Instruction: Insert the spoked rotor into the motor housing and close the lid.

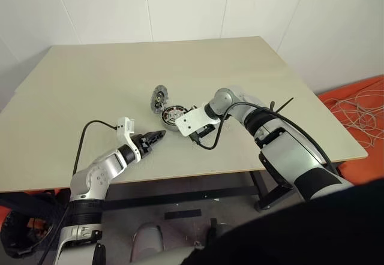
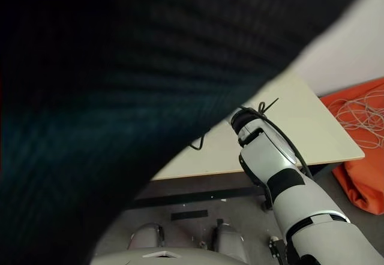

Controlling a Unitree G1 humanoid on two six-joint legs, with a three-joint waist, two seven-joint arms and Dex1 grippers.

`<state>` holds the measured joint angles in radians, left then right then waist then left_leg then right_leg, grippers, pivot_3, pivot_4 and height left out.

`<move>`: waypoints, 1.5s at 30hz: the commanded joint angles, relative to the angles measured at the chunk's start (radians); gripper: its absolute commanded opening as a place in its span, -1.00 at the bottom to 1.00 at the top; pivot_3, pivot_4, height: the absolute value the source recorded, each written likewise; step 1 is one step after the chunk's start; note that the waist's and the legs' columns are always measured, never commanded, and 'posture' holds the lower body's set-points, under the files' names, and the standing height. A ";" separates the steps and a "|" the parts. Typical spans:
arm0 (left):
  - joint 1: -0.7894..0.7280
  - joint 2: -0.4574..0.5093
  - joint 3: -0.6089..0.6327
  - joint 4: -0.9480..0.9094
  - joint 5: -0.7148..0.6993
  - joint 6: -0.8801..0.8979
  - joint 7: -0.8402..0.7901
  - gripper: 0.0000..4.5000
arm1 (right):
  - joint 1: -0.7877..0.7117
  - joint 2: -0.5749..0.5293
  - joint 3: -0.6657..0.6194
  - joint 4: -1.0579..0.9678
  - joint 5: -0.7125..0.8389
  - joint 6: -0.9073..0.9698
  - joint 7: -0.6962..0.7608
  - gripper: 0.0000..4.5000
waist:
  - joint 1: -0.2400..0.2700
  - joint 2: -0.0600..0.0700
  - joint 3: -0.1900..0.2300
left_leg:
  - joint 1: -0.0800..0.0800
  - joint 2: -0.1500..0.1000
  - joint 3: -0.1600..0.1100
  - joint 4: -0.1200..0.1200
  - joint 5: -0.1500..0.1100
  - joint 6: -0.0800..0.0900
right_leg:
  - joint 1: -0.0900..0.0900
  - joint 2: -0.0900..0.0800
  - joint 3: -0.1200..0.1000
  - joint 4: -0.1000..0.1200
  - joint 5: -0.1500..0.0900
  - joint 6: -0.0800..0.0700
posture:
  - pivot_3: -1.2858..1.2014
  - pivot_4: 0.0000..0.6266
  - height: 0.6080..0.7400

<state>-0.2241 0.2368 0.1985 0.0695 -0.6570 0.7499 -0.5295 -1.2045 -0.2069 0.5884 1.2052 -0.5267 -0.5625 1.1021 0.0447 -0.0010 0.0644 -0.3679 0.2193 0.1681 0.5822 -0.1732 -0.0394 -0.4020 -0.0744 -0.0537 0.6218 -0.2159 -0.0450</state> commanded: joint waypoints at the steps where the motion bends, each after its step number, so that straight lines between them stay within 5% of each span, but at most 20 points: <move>1: -0.002 0.001 0.013 -0.038 -0.011 -0.016 0.000 0.13 | -0.028 0.008 -0.002 -0.005 -0.009 0.006 -0.022 0.58 | 0.000 0.000 0.000 | 0.000 0.000 0.000 0.000 0.000 0.000 | 0.000 0.000 0.000 0.000 0.000 0.000 | 0.03 -1.00 1.00; 11: 0.006 0.002 0.015 -0.053 -0.016 -0.009 0.006 0.13 | -0.031 0.026 -0.009 0.004 -0.027 0.031 -0.067 0.58 | 0.000 0.000 0.000 | 0.000 0.000 0.000 0.000 0.000 0.000 | 0.000 0.000 0.000 0.000 0.000 0.000 | 0.03 -1.00 1.00; 14: 0.007 0.000 0.012 -0.054 -0.016 -0.010 0.008 0.13 | -0.031 0.026 -0.008 0.004 -0.028 0.034 -0.074 0.34 | 0.000 0.000 0.000 | 0.000 0.000 0.000 0.000 0.000 0.000 | 0.000 0.000 0.000 0.000 0.000 0.000 | 0.03 -1.00 1.00; 20: 0.009 -0.002 0.011 -0.053 -0.015 -0.013 0.010 0.13 | -0.031 0.023 -0.011 0.004 -0.031 0.032 -0.090 -0.57 | 0.003 0.000 0.000 | 0.000 0.000 0.000 0.000 0.000 0.000 | 0.000 0.000 0.000 0.000 0.000 0.000 | 0.03 -1.00 1.00; 29: 0.012 -0.001 0.011 -0.059 -0.018 -0.008 0.010 0.13 | -0.030 0.026 -0.023 0.011 -0.025 0.048 -0.119 -0.57 | 0.002 0.000 0.000 | 0.000 0.000 0.000 0.000 0.000 0.000 | 0.000 0.000 0.000 0.000 0.000 -0.001 | 0.03 -1.00 1.00; 34: 0.010 -0.003 0.010 -0.055 -0.016 -0.010 0.011 0.13 | -0.031 0.026 -0.028 0.013 -0.023 0.056 -0.122 -0.99 | 0.001 0.000 0.000 | 0.000 0.000 0.000 0.000 0.000 0.000 | 0.000 0.000 0.000 0.001 0.000 -0.001 | 0.03 -1.00 1.00; 45: 0.008 -0.008 0.007 -0.048 -0.013 -0.013 0.013 0.13 | -0.023 0.029 -0.077 0.004 0.029 0.119 -0.085 -0.99 | 0.001 0.001 0.000 | 0.000 0.000 0.000 0.000 0.000 0.000 | 0.000 0.000 0.000 0.001 0.000 -0.001 | 0.03 -1.00 1.00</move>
<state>-0.2040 0.2294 0.1986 0.0592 -0.6602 0.7496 -0.5169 -1.2099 -0.1737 0.5580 1.2271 -0.5462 -0.4806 0.9991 0.0457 -0.0004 0.0648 -0.3676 0.2196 0.1683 0.5822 -0.1734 -0.0392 -0.4020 -0.0744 -0.0537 0.6227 -0.2162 -0.0456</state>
